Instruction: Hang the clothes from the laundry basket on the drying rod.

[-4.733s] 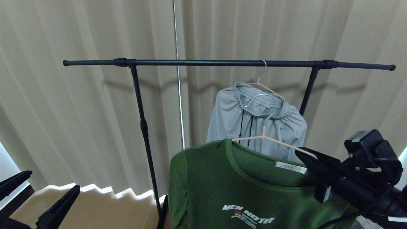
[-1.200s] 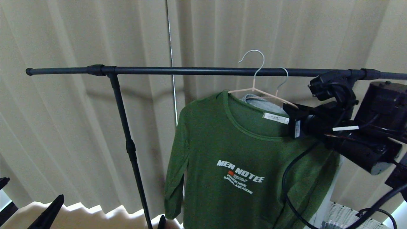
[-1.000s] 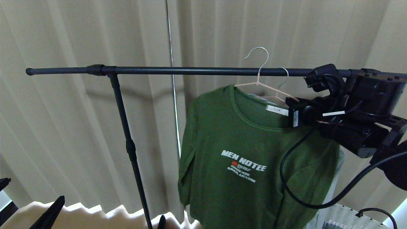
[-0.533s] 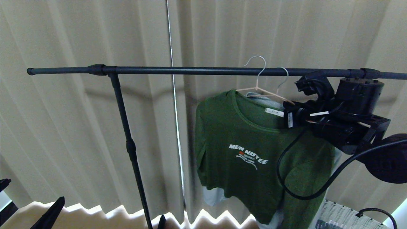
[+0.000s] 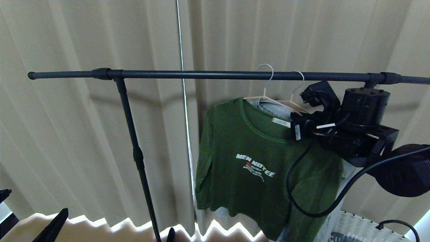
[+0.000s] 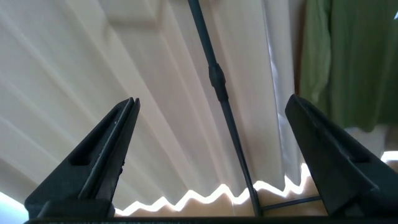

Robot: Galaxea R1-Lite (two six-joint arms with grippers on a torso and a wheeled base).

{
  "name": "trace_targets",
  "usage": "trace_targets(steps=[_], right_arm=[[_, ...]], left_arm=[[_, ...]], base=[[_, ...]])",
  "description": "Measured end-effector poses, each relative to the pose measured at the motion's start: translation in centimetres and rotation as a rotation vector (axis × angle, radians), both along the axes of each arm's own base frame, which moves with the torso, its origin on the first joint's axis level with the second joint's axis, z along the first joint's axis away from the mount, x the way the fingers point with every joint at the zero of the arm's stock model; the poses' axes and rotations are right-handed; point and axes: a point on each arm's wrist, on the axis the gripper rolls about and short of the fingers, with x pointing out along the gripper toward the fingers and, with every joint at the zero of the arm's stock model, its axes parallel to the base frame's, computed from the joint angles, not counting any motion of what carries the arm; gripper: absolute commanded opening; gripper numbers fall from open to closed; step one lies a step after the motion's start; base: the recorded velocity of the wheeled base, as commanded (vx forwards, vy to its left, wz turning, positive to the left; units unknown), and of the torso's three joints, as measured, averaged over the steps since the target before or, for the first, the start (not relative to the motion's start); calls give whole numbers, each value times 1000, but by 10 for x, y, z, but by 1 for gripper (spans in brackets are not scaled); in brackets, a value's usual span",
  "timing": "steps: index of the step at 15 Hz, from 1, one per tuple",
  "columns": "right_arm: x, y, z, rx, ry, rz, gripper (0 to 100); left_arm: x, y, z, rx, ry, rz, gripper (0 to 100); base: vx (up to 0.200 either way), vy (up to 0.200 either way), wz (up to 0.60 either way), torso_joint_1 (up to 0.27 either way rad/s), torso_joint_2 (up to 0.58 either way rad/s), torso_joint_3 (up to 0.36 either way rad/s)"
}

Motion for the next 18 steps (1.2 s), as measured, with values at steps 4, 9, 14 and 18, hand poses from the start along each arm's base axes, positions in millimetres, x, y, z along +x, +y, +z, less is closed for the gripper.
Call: trace_targets(steps=[4, 9, 14, 18], right_arm=[[-1, 12, -3, -19, 7, 38, 0], [1, 18, -9, -33, 19, 53, 0], [3, 19, -10, -27, 12, 56, 100], [2, 19, -12, -9, 20, 64, 100]], left_arm=[[0, 0, -1, 1, 5, 0, 100], [0, 0, -2, 4, 17, 0, 100], [0, 0, -2, 4, 16, 0, 100], [0, 0, -2, 4, 16, 0, 100]], base=[[0, 0, 0, 0, 0, 0], [0, 0, 0, 0, 0, 0], [0, 0, 0, 0, 0, 0], [0, 0, 0, 0, 0, 0]])
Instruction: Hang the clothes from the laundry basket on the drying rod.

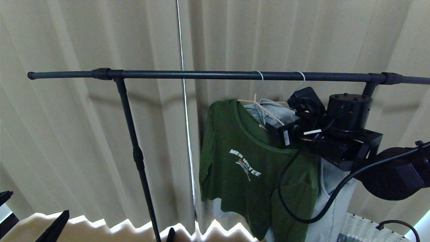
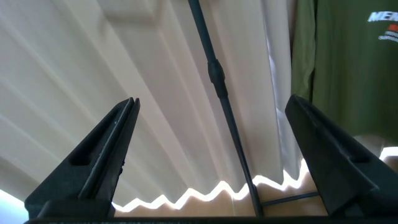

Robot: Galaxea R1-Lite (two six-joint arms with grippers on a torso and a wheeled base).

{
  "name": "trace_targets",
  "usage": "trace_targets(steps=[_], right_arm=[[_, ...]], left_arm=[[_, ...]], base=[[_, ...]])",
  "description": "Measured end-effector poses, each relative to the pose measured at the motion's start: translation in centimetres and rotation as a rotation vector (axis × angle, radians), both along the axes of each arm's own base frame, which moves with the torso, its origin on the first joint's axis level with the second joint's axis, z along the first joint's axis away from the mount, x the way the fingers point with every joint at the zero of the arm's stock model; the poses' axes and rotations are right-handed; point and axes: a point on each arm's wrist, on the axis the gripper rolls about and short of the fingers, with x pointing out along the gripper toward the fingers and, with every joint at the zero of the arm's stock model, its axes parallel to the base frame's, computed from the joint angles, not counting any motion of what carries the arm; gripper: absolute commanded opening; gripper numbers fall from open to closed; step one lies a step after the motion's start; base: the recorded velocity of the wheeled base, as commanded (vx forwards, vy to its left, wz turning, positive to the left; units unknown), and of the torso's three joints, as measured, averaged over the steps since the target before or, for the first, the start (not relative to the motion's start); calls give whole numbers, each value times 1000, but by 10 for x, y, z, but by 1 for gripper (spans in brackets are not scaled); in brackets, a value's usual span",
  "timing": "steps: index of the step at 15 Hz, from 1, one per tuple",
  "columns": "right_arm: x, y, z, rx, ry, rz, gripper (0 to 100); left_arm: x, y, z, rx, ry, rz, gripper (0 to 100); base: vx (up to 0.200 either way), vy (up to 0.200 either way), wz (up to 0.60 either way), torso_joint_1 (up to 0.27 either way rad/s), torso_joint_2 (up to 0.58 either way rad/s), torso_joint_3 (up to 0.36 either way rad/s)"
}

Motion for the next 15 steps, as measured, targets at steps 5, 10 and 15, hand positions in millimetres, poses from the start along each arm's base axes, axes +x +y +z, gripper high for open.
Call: trace_targets(steps=[5, 10, 15], right_arm=[[-2, 2, 5, 113, -64, 33, 100], [-13, -2, 6, 184, -168, 65, 100], [-41, -18, 11, 218, -182, 58, 100]], left_arm=[[0, 0, 0, -1, -1, 0, 100], [-1, 0, 1, -4, -12, 3, 100], [-4, 1, 5, -13, -43, 7, 100]], base=[[0, 0, 0, 0, 0, 0], [0, 0, 0, 0, 0, 0], [0, 0, 0, 0, 0, 0]])
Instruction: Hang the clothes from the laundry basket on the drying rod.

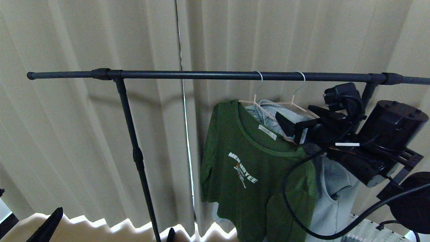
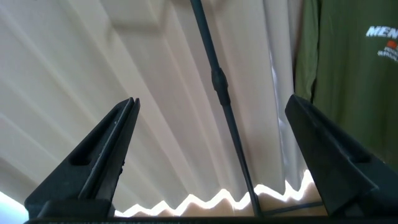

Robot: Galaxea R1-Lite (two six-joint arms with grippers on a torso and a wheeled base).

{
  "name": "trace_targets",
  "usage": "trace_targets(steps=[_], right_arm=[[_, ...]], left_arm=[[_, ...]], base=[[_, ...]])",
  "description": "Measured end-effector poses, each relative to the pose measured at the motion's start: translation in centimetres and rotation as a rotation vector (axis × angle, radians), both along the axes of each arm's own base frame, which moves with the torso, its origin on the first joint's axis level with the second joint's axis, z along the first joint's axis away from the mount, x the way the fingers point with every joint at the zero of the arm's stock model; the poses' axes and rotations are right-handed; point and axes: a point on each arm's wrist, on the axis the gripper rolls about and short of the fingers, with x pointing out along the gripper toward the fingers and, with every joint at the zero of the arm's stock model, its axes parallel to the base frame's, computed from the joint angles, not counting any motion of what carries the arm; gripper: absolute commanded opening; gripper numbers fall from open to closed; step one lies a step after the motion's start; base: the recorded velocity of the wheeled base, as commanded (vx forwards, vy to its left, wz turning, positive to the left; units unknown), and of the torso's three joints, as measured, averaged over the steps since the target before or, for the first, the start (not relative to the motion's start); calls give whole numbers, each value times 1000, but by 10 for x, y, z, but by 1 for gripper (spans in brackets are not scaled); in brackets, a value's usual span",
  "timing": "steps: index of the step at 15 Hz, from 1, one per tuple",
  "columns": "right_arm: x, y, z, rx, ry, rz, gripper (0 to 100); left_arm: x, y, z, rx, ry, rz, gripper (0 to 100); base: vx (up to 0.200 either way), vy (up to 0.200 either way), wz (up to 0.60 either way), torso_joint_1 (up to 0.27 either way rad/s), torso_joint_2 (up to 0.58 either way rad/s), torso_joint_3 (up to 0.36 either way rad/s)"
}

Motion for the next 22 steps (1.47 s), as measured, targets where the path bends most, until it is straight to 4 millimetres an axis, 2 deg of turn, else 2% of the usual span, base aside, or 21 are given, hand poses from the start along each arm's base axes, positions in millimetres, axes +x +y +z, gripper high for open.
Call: trace_targets(steps=[3, 8, 11, 14, 17, 19, 22], right_arm=[[-26, -20, 8, 10, -15, -27, 100], [-64, -55, 9, 14, -27, -103, 100], [-90, -79, 2, 4, -15, -182, 100], [-119, -104, -12, -34, 76, -290, 100], [-161, -116, -33, -91, 274, -338, 100], [-192, -121, -47, -126, 403, -350, 100], [-240, -126, -60, -149, 491, -376, 100]], left_arm=[[0, 0, 0, -4, -2, 1, 100], [-2, 1, -2, -7, -4, 22, 100], [-9, 5, -8, -25, -10, 85, 100], [-26, 11, -26, -53, 70, 211, 100], [-51, 12, -51, -86, 130, 287, 100], [-61, 12, -57, -195, 90, 292, 100], [-67, 9, -61, -252, 44, 113, 100]], base=[[0, 0, 0, 0, 0, 0], [0, 0, 0, 0, 0, 0], [0, 0, 0, 0, 0, 0], [0, 0, 0, 0, 0, 0], [0, 0, 0, 0, 0, 0], [0, 0, 0, 0, 0, 0], [0, 0, 0, 0, 0, 0]])
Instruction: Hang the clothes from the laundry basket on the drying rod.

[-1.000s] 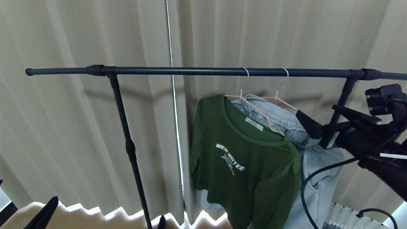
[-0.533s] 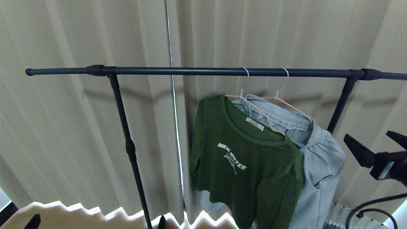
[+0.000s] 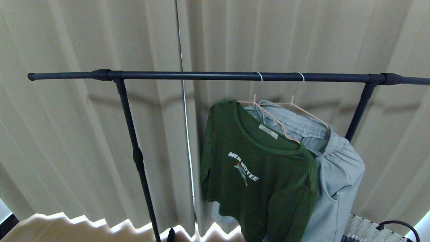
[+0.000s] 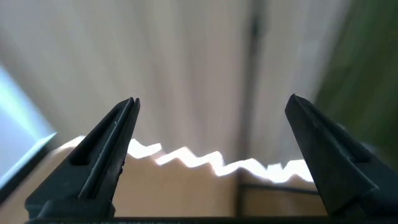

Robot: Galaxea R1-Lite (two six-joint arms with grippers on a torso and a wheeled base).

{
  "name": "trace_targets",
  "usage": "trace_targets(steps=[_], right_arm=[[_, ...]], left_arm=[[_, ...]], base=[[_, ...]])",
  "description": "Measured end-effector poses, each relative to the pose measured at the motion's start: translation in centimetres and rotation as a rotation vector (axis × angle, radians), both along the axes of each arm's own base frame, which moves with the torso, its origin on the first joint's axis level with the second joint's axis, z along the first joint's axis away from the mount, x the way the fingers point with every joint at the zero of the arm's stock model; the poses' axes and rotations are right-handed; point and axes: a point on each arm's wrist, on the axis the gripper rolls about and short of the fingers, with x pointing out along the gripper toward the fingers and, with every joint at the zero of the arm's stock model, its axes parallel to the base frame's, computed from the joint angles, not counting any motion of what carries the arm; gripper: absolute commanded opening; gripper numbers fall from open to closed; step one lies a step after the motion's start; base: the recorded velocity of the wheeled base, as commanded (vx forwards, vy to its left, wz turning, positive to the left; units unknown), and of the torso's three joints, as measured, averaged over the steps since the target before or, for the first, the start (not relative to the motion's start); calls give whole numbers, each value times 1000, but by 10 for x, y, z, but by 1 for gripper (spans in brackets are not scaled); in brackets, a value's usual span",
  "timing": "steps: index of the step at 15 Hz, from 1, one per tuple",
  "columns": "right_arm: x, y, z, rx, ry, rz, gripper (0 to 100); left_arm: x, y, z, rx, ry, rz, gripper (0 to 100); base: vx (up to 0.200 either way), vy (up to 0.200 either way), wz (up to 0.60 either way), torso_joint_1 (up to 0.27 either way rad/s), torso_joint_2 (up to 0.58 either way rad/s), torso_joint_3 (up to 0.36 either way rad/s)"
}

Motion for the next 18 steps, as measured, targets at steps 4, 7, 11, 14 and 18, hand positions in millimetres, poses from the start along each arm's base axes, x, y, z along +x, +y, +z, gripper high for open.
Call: trace_targets(steps=[4, 7, 11, 14, 18], right_arm=[[-50, -2, -17, -40, -93, -61, 100], [-65, -1, -25, -8, -239, -61, 100], [-56, 1, -29, 27, -501, 39, 100], [-52, 3, -33, 43, -576, 137, 100], [-51, 4, -35, 69, -572, 169, 100]], left_arm=[[-3, -1, -3, -7, -41, -68, 100], [-4, -2, -3, -46, -49, -120, 100], [-4, -2, -4, -47, -51, -124, 100], [-4, -2, -4, -41, -50, -125, 100], [-4, -3, -4, -38, -48, -132, 100]], base=[[0, 0, 0, 0, 0, 0], [0, 0, 0, 0, 0, 0], [0, 0, 0, 0, 0, 0], [0, 0, 0, 0, 0, 0], [0, 0, 0, 0, 0, 0]])
